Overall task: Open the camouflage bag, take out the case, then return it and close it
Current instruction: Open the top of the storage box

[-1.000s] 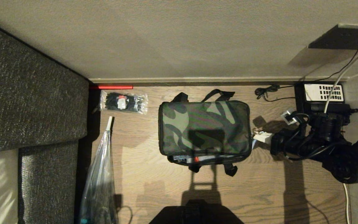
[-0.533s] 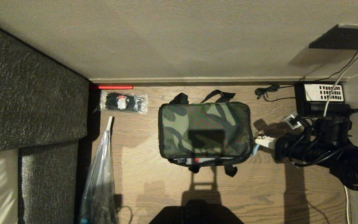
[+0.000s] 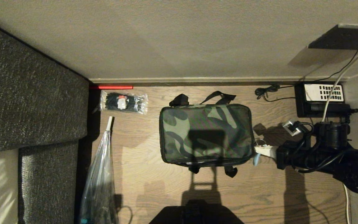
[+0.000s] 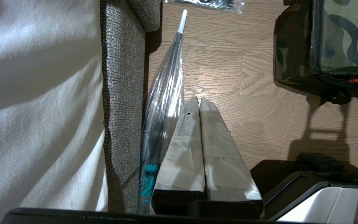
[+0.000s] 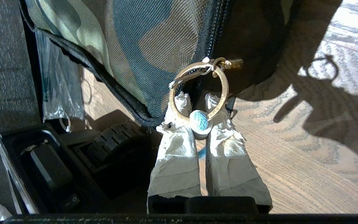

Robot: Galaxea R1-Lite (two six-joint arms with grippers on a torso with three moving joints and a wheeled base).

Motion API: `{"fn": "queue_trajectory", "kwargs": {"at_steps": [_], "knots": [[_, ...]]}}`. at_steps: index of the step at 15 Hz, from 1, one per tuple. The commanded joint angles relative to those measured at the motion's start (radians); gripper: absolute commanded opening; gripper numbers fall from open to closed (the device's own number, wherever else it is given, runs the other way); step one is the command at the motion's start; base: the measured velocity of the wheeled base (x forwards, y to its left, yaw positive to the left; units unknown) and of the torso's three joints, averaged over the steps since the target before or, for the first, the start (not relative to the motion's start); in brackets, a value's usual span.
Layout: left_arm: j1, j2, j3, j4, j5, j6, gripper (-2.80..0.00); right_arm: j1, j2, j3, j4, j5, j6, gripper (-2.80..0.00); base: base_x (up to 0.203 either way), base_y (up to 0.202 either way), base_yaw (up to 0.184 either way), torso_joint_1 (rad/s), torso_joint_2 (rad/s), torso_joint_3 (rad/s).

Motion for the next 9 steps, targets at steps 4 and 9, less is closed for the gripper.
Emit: {"fn": "queue_trajectory", "kwargs": {"at_steps": [4, 9], "knots": [[0.000, -0.002, 0.002, 0.000, 0.000, 0.000, -2.80, 0.000, -0.012, -0.052, 0.061, 0.004, 0.011, -2.80, 0.000, 0.000, 0.000, 0.000, 0.00, 0.000], [0.000, -0.002, 0.002, 0.000, 0.000, -0.002, -2.80, 0.001, -0.039, -0.085, 0.065, 0.011, 0.199, -2.80, 0.000, 0.000, 0.000, 0.000, 0.00, 0.000]]}}
